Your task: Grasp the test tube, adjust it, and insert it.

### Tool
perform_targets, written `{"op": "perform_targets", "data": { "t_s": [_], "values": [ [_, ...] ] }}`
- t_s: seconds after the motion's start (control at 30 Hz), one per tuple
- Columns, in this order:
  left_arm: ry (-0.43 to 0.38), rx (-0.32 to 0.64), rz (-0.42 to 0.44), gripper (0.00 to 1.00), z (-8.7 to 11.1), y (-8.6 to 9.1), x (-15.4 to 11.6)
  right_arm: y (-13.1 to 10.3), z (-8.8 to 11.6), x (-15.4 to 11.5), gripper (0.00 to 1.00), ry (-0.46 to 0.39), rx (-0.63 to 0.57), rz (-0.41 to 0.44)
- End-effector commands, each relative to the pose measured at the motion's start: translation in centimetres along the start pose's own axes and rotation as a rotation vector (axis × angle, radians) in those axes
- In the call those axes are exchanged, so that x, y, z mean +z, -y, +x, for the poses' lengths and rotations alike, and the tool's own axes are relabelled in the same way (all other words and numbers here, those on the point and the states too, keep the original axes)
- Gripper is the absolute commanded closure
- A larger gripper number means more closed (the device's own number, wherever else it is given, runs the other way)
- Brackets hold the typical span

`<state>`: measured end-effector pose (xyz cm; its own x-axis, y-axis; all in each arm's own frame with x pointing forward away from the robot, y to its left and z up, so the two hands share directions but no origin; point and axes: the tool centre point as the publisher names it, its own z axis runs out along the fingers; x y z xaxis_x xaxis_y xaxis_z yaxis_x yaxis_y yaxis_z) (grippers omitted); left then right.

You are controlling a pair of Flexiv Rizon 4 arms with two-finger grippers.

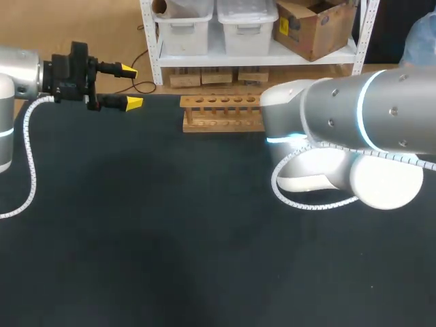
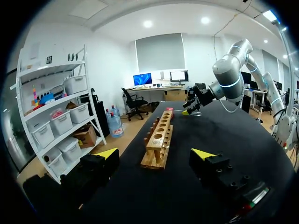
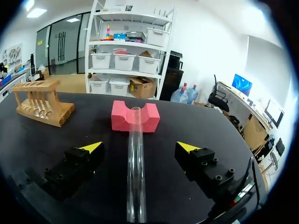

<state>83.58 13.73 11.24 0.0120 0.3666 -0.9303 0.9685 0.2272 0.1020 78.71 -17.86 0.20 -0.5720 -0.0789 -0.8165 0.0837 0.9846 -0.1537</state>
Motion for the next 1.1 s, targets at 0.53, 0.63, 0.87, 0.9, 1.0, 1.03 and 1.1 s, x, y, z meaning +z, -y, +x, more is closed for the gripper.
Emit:
{"op": "perform_targets", "data": {
  "t_s": [0.53, 0.63, 0.87, 0.9, 1.0, 1.03, 1.1],
  "values": [
    [0.002, 0.002, -0.001, 0.0, 0.1, 0.1, 0.0, 0.4, 0.9, 0.1, 0.1, -0.094, -0.054, -0.081],
    [0.002, 0.002, -0.001, 0.0, 0.1, 0.1, 0.0, 0.4, 1.0, 0.2, 0.2, -0.1, -0.053, -0.094],
    [0.002, 0.002, -0.001, 0.0, 0.1, 0.1, 0.0, 0.2, 1.2, 0.3, 0.32, -0.126, -0.024, -0.165],
    [0.002, 0.002, -0.001, 0.0, 0.1, 0.1, 0.0, 0.1, 1.2, 0.3, 0.32, -0.127, -0.026, -0.166],
    [0.002, 0.002, -0.001, 0.0, 0.1, 0.1, 0.0, -0.1, 1.4, 0.5, 0.25, -0.141, -0.011, -0.18],
    [0.002, 0.002, -0.001, 0.0, 0.1, 0.1, 0.0, -0.1, 1.4, 0.5, 0.24, -0.145, -0.002, -0.186],
    [0.002, 0.002, -0.001, 0.0, 0.1, 0.1, 0.0, -0.1, 1.4, 0.6, 0.24, -0.149, 0.009, -0.194]
  ]
}}
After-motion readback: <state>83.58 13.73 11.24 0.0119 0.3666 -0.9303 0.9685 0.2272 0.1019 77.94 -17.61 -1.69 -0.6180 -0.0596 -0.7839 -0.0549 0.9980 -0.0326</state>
